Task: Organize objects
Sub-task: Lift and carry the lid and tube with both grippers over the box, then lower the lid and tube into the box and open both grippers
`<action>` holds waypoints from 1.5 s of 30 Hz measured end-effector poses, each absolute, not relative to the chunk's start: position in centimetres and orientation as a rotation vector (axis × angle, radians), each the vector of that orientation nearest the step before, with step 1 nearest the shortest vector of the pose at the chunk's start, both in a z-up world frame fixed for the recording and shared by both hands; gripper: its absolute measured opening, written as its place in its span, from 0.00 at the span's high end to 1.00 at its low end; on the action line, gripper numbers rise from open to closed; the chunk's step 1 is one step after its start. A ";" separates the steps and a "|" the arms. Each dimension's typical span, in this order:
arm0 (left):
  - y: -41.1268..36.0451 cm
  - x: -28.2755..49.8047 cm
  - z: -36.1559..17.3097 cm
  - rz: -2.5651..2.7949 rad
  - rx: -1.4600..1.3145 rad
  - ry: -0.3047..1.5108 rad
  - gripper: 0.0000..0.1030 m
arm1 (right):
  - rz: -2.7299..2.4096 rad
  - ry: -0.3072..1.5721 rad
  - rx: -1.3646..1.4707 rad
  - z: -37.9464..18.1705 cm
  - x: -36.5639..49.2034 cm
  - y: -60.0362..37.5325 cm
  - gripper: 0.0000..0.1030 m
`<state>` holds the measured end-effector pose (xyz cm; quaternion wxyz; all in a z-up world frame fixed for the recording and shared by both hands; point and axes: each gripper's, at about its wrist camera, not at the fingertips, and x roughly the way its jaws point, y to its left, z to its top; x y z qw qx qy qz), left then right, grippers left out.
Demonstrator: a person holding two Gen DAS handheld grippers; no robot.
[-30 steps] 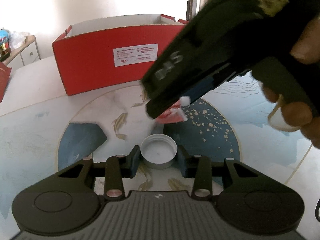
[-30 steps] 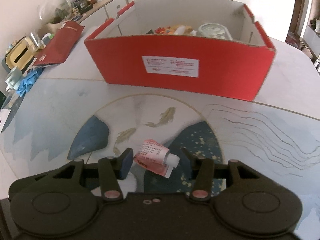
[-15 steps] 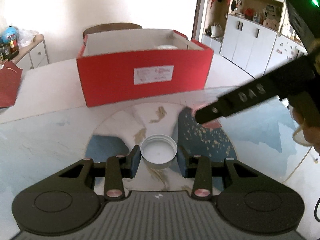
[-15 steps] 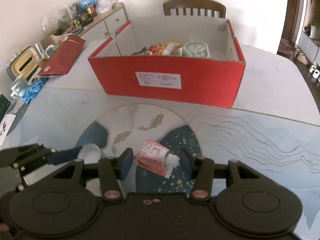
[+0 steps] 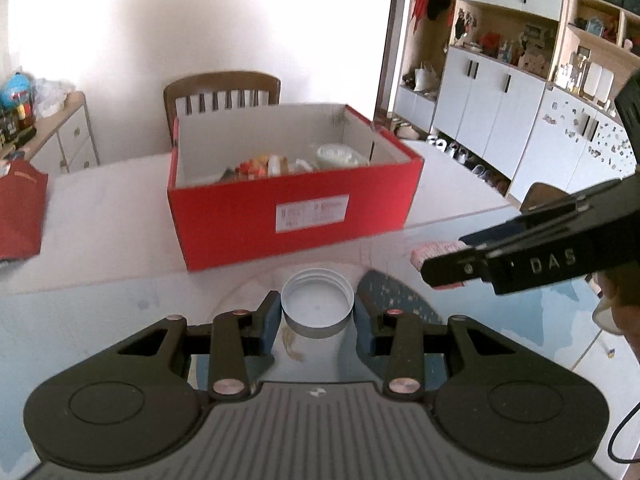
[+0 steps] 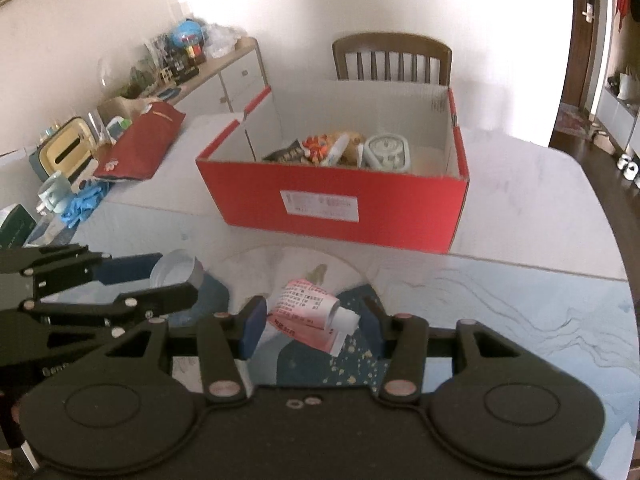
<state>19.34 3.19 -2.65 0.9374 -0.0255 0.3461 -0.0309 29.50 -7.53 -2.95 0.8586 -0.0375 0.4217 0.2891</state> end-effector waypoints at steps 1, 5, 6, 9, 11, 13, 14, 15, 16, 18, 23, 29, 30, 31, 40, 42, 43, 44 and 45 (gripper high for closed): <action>3.3 19.5 -2.3 -0.067 -0.052 0.703 0.63 | 0.609 0.879 -0.077 -2.7 29.6 -7.6 0.52; 3.8 20.4 -0.8 -0.078 -0.047 0.686 0.63 | 0.611 0.855 -0.078 -1.5 30.2 -7.6 0.52; 4.0 20.7 -0.5 -0.079 -0.046 0.682 0.63 | 0.611 0.849 -0.077 -1.2 30.5 -7.6 0.52; 4.6 21.8 0.5 -0.083 -0.042 0.670 0.63 | 0.612 0.832 -0.076 -0.3 31.3 -7.4 0.52; 5.0 22.6 1.2 -0.085 -0.031 0.661 0.63 | 0.607 0.818 -0.083 0.3 32.0 -7.2 0.52; 5.3 23.6 1.8 -0.083 -0.016 0.653 0.63 | 0.603 0.807 -0.087 0.7 32.8 -6.9 0.52; 5.5 24.1 2.1 -0.083 -0.009 0.650 0.63 | 0.599 0.801 -0.092 0.9 33.2 -6.8 0.52; 5.7 24.6 2.3 -0.083 -0.002 0.648 0.63 | 0.595 0.796 -0.097 1.0 33.6 -6.6 0.52; 6.0 25.1 2.5 -0.082 0.004 0.646 0.63 | 0.590 0.791 -0.101 1.2 34.2 -6.4 0.52; 6.4 26.2 2.7 -0.080 0.014 0.647 0.63 | 0.586 0.782 -0.106 1.4 35.0 -6.2 0.52; 7.3 29.0 2.8 -0.079 0.036 0.660 0.63 | 0.568 0.774 -0.110 1.5 37.6 -5.2 0.52; 8.3 32.9 2.1 -0.083 0.048 0.699 0.63 | 0.555 0.790 -0.092 0.5 40.4 -3.8 0.52; 8.5 33.7 1.9 -0.081 0.043 0.708 0.63 | 0.553 0.790 -0.088 0.3 40.8 -3.6 0.52; 8.7 34.3 1.7 -0.079 0.039 0.716 0.63 | 0.550 0.792 -0.085 0.1 41.2 -3.4 0.52; 9.8 39.9 -0.6 -0.097 0.036 0.805 0.63 | 0.531 0.818 -0.143 -2.2 43.5 -0.4 0.52; 10.0 40.8 -1.3 -0.101 0.036 0.829 0.63 | 0.531 0.833 -0.145 -2.8 43.9 -0.1 0.52; 10.0 41.2 -1.7 -0.099 0.036 0.837 0.63 | 0.529 0.839 -0.152 -3.1 44.0 0.2 0.52; 10.1 41.5 -2.0 -0.099 0.033 0.847 0.63 | 0.520 0.842 -0.158 -3.4 44.1 0.3 0.52; 10.3 41.9 -2.5 -0.098 0.030 0.859 0.63 | 0.518 0.848 -0.163 -3.7 44.1 0.5 0.52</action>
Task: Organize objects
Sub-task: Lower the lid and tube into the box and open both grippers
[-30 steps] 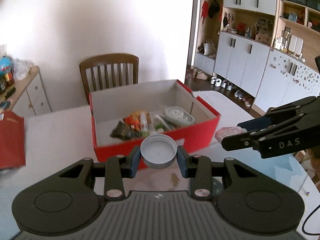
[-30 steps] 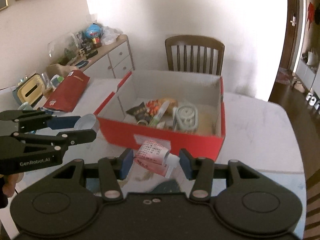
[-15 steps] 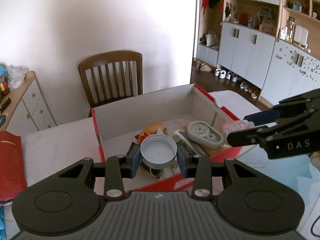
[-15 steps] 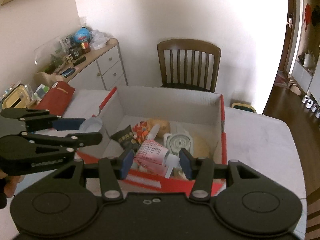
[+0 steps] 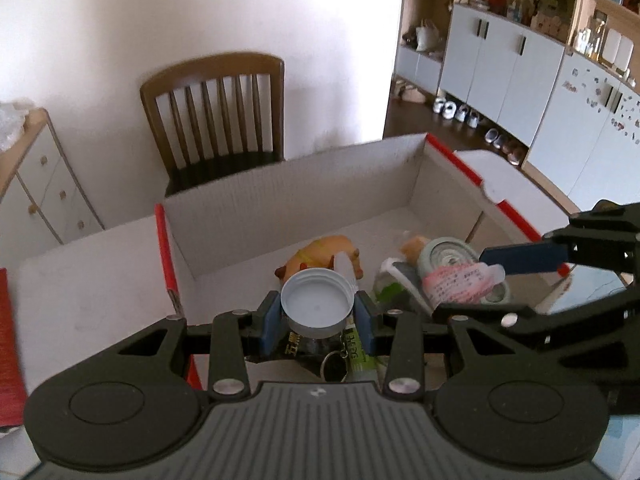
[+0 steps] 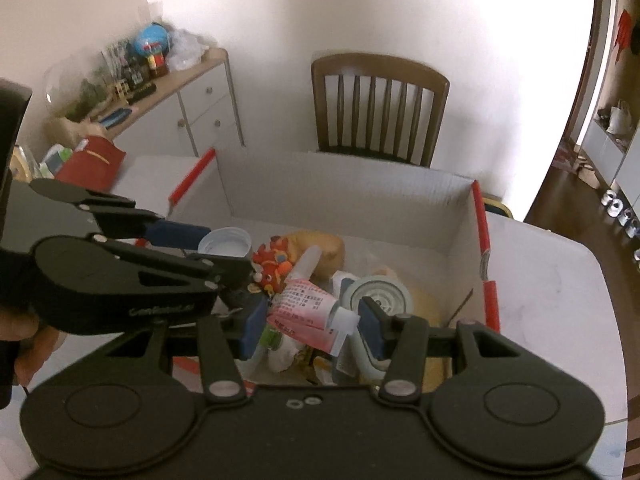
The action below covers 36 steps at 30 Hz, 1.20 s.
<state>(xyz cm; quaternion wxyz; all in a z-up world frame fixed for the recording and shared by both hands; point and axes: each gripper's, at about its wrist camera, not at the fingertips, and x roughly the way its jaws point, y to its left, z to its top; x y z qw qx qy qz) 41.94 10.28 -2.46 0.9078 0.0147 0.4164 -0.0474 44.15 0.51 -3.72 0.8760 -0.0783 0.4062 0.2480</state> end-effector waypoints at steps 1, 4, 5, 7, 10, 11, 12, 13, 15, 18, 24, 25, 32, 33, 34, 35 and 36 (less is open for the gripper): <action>10.4 42.3 -2.8 -0.093 0.033 0.870 0.63 | 0.518 0.853 -0.168 -4.0 44.2 0.6 0.52; 10.9 43.0 -3.9 -0.090 0.006 0.897 0.63 | 0.522 0.860 -0.185 -4.6 44.1 0.7 0.52; 11.1 43.2 -4.2 -0.089 -0.005 0.903 0.63 | 0.526 0.864 -0.194 -4.8 44.1 0.8 0.52; 11.2 43.5 -4.8 -0.090 -0.010 0.918 0.63 | 0.525 0.864 -0.215 -5.2 43.9 1.1 0.52; 11.1 43.8 -5.4 -0.096 -0.004 0.933 0.63 | 0.530 0.856 -0.237 -5.4 43.5 1.2 0.51; 11.1 43.9 -5.6 -0.099 -0.004 0.939 0.63 | 0.531 0.854 -0.241 -5.4 43.4 1.2 0.51; 10.9 44.0 -5.7 -0.100 0.003 0.943 0.63 | 0.532 0.853 -0.246 -5.4 43.4 1.3 0.51; 10.8 44.0 -5.9 -0.102 0.013 0.945 0.63 | 0.531 0.850 -0.250 -5.4 43.4 1.4 0.51; 10.6 43.9 -6.1 -0.108 0.025 0.949 0.63 | 0.528 0.846 -0.253 -5.4 43.2 1.4 0.51; 10.5 43.9 -6.3 -0.116 0.019 0.955 0.63 | 0.534 0.849 -0.242 -5.3 43.2 1.3 0.48; 10.3 43.2 -6.0 -0.132 -0.002 0.943 0.57 | 0.542 0.845 -0.216 -4.9 43.0 0.7 0.44; 10.3 43.1 -6.0 -0.134 -0.005 0.940 0.56 | 0.541 0.844 -0.210 -4.8 43.0 0.7 0.43; 10.1 41.9 -5.0 -0.139 -0.033 0.919 0.47 | 0.542 0.825 -0.191 -3.5 41.9 -0.3 0.41; 10.0 41.7 -4.9 -0.133 -0.031 0.914 0.45 | 0.541 0.821 -0.188 -3.3 41.8 -0.5 0.41; 9.9 41.5 -4.7 -0.124 -0.032 0.908 0.38 | 0.542 0.817 -0.184 -3.0 41.6 -0.7 0.40; 10.0 41.2 -4.5 -0.121 -0.038 0.901 0.34 | 0.543 0.813 -0.178 -2.8 41.4 -1.0 0.40; 10.1 40.9 -4.2 -0.121 -0.048 0.891 0.34 | 0.542 0.808 -0.174 -2.6 41.3 -1.2 0.40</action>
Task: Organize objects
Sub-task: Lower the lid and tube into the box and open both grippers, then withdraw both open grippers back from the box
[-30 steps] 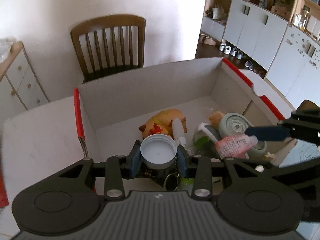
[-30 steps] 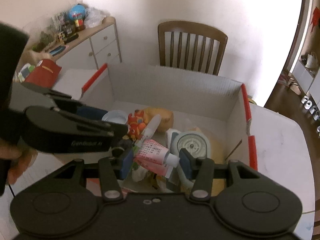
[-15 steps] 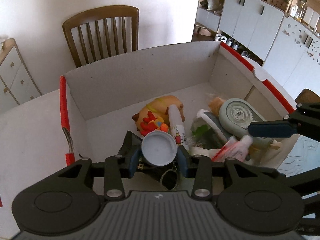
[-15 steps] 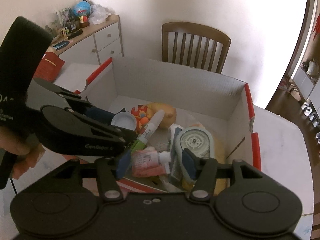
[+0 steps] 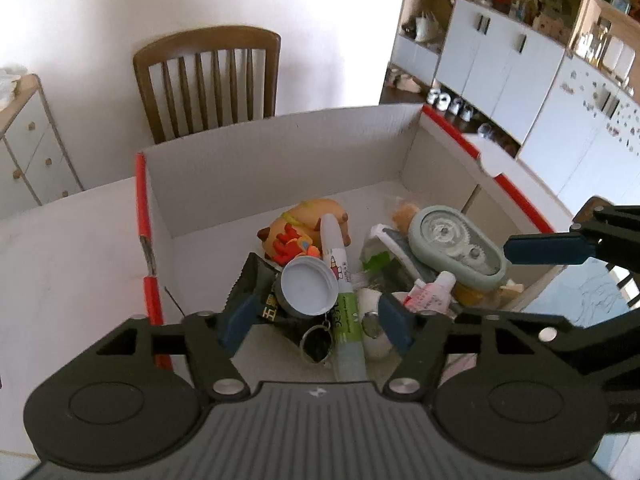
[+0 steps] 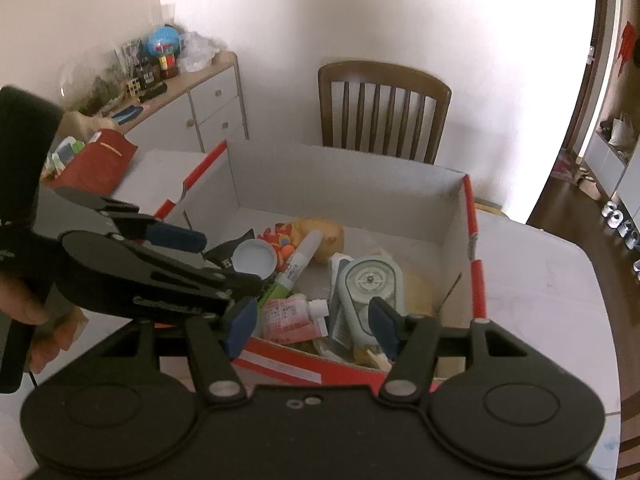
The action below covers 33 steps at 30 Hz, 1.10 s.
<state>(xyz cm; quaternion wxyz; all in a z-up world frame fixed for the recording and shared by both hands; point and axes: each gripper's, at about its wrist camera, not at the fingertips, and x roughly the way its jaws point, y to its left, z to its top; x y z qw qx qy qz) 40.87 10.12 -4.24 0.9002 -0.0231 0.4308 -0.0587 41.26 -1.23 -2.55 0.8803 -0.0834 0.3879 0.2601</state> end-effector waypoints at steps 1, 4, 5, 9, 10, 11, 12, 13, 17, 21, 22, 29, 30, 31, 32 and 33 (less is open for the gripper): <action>10.2 40.6 -4.0 -0.121 -0.056 0.886 0.34 | 0.542 0.803 -0.168 -2.3 41.1 -1.5 0.39; 10.1 39.3 -3.1 -0.118 -0.056 0.865 0.34 | 0.543 0.787 -0.154 -1.5 40.6 -2.2 0.39; 10.0 38.9 -2.8 -0.119 -0.051 0.856 0.34 | 0.544 0.782 -0.148 -1.2 40.4 -2.5 0.39; 10.0 37.3 -1.6 -0.126 -0.056 0.816 0.34 | 0.545 0.768 -0.132 -0.5 39.8 -3.2 0.38; 9.9 36.9 -1.3 -0.126 -0.063 0.806 0.34 | 0.548 0.765 -0.128 -0.3 39.5 -3.3 0.38; 9.9 36.4 -0.9 -0.127 -0.071 0.794 0.34 | 0.552 0.761 -0.125 -0.1 39.3 -3.4 0.38; 9.9 36.0 -0.6 -0.125 -0.075 0.785 0.34 | 0.557 0.756 -0.123 0.0 39.0 -3.5 0.38; 9.9 35.6 -0.3 -0.121 -0.079 0.778 0.34 | 0.559 0.750 -0.122 0.2 38.7 -3.6 0.38; 9.8 33.8 0.7 -0.114 -0.110 0.750 0.34 | 0.575 0.725 -0.117 1.0 37.3 -4.2 0.38; 9.3 32.0 1.6 -0.111 -0.102 0.724 0.34 | 0.586 0.704 -0.107 1.6 35.9 -4.9 0.31; 9.1 31.6 1.7 -0.109 -0.103 0.721 0.34 | 0.589 0.700 -0.101 1.7 35.6 -5.1 0.30; 8.6 29.0 2.2 -0.094 -0.133 0.701 0.19 | 0.599 0.668 -0.069 2.1 33.2 -6.7 0.21; 8.6 28.7 2.2 -0.088 -0.140 0.698 0.18 | 0.599 0.660 -0.063 2.2 32.9 -7.0 0.17; 8.5 28.4 2.3 -0.083 -0.145 0.694 0.13 | 0.601 0.654 -0.056 2.2 32.7 -7.2 0.13; 8.5 28.0 2.3 -0.078 -0.150 0.690 0.08 | 0.602 0.644 -0.052 2.3 32.3 -7.5 0.11; 8.4 27.6 2.3 -0.075 -0.157 0.686 0.04 | 0.603 0.635 -0.052 2.3 32.0 -7.7 0.11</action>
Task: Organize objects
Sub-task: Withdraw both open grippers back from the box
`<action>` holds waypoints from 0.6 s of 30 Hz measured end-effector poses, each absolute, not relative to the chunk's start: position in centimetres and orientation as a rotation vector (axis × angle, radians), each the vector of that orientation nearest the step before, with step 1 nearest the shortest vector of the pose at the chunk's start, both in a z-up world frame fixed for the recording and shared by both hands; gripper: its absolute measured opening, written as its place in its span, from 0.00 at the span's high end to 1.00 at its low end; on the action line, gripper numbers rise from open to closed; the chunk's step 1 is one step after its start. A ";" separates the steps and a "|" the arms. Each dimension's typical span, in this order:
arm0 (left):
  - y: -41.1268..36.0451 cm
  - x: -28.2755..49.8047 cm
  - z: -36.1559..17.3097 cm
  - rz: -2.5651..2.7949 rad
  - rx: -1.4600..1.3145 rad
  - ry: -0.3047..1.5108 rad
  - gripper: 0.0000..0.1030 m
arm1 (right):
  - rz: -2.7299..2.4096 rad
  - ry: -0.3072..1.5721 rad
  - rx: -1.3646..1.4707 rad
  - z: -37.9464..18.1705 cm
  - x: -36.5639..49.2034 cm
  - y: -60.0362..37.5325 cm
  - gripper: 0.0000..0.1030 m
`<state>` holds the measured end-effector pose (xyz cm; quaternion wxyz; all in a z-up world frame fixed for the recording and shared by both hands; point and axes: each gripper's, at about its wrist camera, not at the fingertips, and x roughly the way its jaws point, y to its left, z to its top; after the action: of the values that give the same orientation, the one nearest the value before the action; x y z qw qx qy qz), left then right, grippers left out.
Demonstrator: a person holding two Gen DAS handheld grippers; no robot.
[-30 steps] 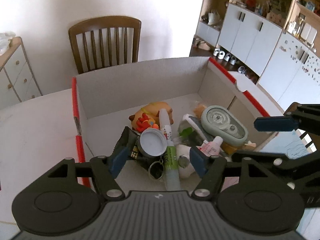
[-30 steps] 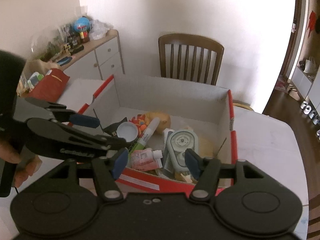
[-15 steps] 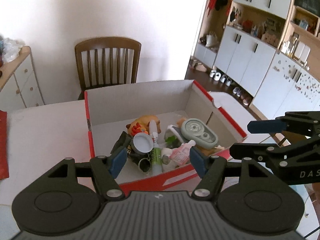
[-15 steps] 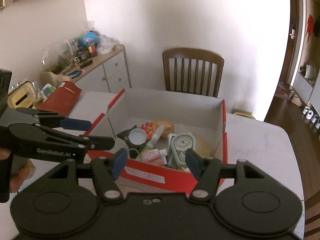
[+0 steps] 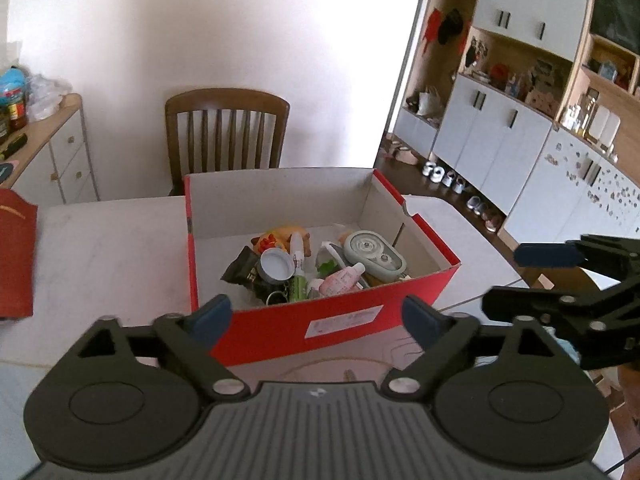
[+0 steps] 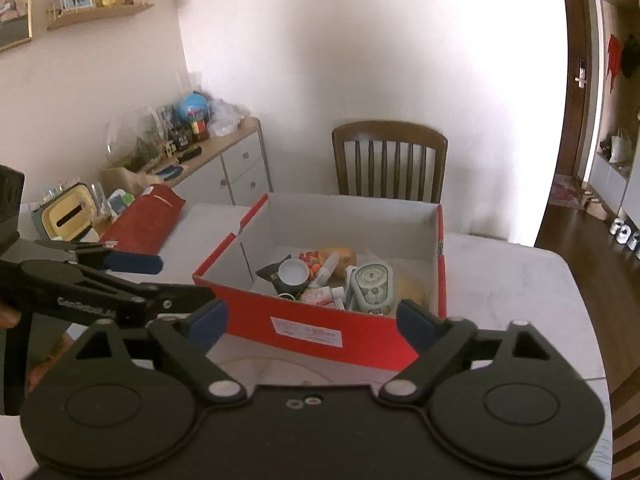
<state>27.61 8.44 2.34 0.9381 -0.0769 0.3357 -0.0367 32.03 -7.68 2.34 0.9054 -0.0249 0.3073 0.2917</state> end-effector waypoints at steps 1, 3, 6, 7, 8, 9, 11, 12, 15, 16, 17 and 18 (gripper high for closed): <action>8.4 27.3 2.4 -0.073 -0.159 0.682 0.00 | 0.606 0.626 -0.052 2.4 31.7 -7.9 0.09; 8.2 26.8 2.6 -0.068 -0.157 0.674 0.00 | 0.603 0.613 -0.052 2.5 31.2 -8.2 0.02; 8.0 25.7 2.9 -0.065 -0.163 0.659 0.00 | 0.598 0.595 -0.036 2.6 30.5 -8.8 0.01; 7.8 25.4 3.0 -0.060 -0.161 0.654 0.00 | 0.595 0.593 -0.033 2.6 30.4 -8.9 0.01; 7.6 25.2 3.1 -0.054 -0.157 0.650 0.00 | 0.590 0.590 -0.034 2.7 30.2 -9.0 0.00; 7.4 25.0 3.2 -0.044 -0.151 0.646 0.00 | 0.590 0.585 -0.035 2.7 30.1 -9.1 0.00; 7.2 24.6 3.3 -0.038 -0.142 0.640 0.00 | 0.588 0.576 -0.035 2.9 29.9 -9.3 0.00; 7.2 24.3 3.4 -0.037 -0.143 0.637 0.00 | 0.587 0.572 -0.035 2.9 29.8 -9.3 0.00; 6.9 23.6 3.8 -0.020 -0.133 0.622 0.00 | 0.588 0.565 -0.029 3.1 29.5 -9.7 0.00; 6.8 23.4 3.9 -0.009 -0.125 0.613 0.00 | 0.587 0.563 -0.029 3.1 29.4 -9.7 0.00; 6.7 23.3 4.0 0.002 -0.118 0.605 0.00 | 0.587 0.561 -0.029 3.1 29.3 -9.8 0.00; 6.6 23.1 4.1 0.010 -0.116 0.601 0.00 | 0.587 0.562 -0.029 3.1 29.3 -9.9 0.00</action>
<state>23.10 6.62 4.06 0.9535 -0.0573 0.2957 0.0050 29.30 -9.90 3.09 0.9184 -0.0140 0.2734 0.2855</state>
